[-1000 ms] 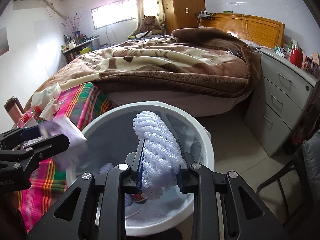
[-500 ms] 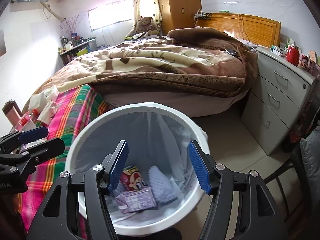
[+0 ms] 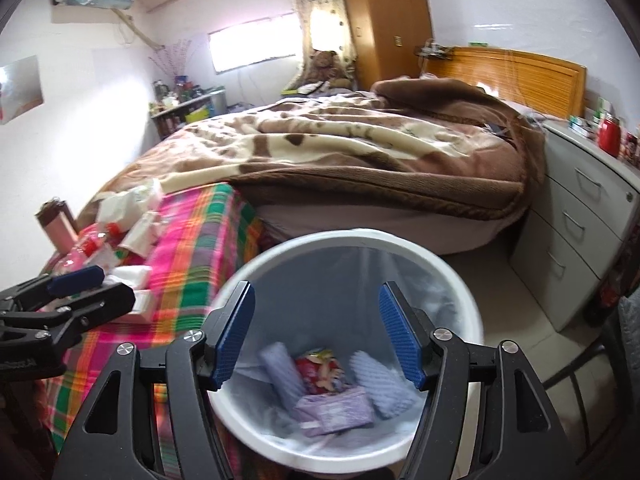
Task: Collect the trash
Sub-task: 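Move both tools back over the trash on the bed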
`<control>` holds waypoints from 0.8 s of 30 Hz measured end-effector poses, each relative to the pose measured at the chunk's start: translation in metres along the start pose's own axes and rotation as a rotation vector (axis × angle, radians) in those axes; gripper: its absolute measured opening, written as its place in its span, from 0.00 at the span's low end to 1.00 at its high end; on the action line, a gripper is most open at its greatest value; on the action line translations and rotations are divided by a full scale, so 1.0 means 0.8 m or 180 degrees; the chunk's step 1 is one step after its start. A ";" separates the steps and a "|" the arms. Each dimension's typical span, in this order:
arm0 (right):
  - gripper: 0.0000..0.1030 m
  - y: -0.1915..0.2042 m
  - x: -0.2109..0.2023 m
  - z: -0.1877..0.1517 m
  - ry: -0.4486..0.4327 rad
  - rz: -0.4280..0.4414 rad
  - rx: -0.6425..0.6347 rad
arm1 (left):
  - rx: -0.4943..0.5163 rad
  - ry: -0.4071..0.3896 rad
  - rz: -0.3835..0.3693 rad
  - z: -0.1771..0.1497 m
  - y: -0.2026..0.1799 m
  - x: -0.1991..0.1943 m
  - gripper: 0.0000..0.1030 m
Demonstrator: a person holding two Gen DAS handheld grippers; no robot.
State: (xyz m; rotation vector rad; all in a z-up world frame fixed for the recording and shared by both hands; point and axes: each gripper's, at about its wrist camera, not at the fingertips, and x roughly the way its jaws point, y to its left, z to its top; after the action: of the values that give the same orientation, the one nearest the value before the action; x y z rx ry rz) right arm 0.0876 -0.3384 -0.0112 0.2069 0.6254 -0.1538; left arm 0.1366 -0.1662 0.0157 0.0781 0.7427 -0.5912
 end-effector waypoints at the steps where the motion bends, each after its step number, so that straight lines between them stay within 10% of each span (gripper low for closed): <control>1: 0.66 0.009 0.002 0.000 0.0000 0.0061 -0.0022 | -0.0033 -0.0008 0.0048 -0.002 0.010 -0.005 0.82; 24: 0.67 0.158 0.066 -0.008 0.0334 0.0823 -0.0827 | -0.0771 -0.0089 0.0935 -0.059 0.228 -0.081 0.82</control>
State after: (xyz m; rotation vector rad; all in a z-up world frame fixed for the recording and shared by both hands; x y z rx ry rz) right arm 0.1521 -0.2183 -0.0294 0.0435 0.7101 0.1883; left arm 0.1669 0.0299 -0.0017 -0.0448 0.7542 -0.2200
